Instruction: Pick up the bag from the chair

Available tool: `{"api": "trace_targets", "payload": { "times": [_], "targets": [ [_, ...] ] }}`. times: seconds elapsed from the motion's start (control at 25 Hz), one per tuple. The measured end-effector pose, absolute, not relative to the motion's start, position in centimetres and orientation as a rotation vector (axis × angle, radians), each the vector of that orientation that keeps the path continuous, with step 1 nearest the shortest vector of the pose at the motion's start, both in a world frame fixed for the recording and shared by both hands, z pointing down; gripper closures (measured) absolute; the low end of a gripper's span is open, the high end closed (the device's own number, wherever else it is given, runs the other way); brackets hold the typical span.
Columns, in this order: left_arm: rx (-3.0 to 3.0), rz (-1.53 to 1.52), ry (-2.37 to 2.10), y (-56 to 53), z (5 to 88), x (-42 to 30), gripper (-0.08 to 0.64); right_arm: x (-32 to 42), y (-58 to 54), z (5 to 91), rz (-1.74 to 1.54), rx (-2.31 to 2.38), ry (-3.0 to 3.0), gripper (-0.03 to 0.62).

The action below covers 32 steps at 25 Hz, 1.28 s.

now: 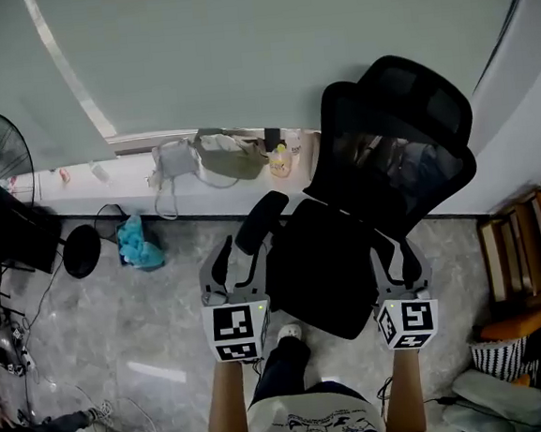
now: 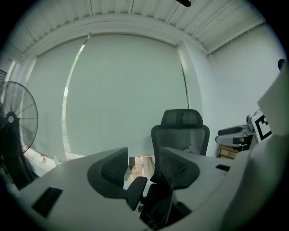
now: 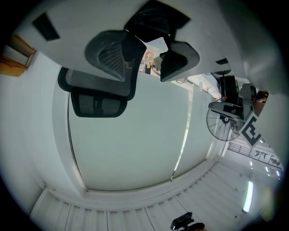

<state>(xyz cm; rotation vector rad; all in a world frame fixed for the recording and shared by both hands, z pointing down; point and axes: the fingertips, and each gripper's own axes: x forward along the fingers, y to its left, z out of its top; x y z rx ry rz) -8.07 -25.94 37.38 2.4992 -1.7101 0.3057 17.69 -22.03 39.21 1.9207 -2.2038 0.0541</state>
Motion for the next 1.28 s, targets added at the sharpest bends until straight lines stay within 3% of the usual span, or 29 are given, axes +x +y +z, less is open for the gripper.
{"api": "trace_targets", "payload": {
  "times": [0.44, 1.28],
  "targets": [
    [2.498, 0.394, -1.5, -32.7, 45.3, -7.2, 0.339, 17.5, -28.7, 46.6, 0.203, 1.85, -2.124, 0.314],
    [2.331, 0.633, -1.291, -35.7, 66.0, -4.8, 0.277, 20.8, -35.8, 66.1, 0.461, 1.583, -2.106, 0.262]
  ]
}}
